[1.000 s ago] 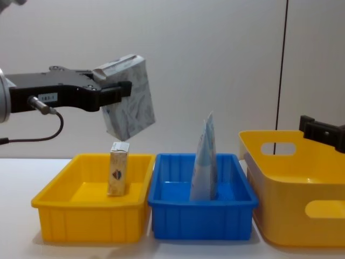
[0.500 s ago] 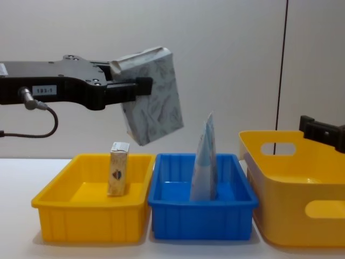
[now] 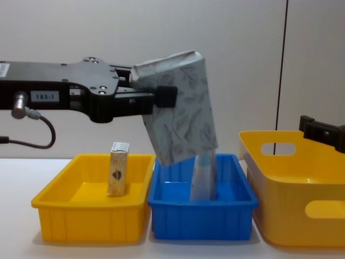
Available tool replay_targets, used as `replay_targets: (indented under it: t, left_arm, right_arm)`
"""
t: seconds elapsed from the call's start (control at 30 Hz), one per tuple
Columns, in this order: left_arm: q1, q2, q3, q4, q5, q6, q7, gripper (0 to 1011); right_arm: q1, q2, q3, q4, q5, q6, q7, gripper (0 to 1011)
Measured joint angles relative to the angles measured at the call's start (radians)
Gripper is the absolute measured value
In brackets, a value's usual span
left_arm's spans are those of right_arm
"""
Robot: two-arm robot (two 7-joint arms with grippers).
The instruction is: Bimanual collaborative sorting of washing and personal care products
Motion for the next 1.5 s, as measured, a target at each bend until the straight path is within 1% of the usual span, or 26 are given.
replay_targets:
  t: [0.2,0.33,0.53,0.7,0.97,1.5]
  left_arm:
    - [-0.011,0.0,0.028,0.017,-0.027,-0.027,-0.073,376]
    - [-0.02,-0.006,0.049,0.041,-0.049,-0.05,-0.128,376]
    - [-0.021,-0.01,0.069,0.067,-0.069,-0.075,-0.166,376]
    - [-0.015,-0.008,0.075,0.078,-0.08,-0.089,-0.179,376]
    - [0.001,0.009,0.076,0.083,-0.092,-0.106,-0.184,376]
    - [0.017,0.054,0.06,0.073,-0.106,-0.121,-0.18,376]
  right_arm:
    - [0.0,0.0,0.0,0.0,0.0,0.0,0.0,1000]
    - [0.0,0.0,0.0,0.0,0.0,0.0,0.0,1000]
    - [0.0,0.0,0.0,0.0,0.0,0.0,0.0,1000]
    - [0.0,0.0,0.0,0.0,0.0,0.0,0.0,1000]
    - [0.0,0.0,0.0,0.0,0.0,0.0,0.0,1000]
    - [0.0,0.0,0.001,0.0,0.0,0.0,0.001,1000]
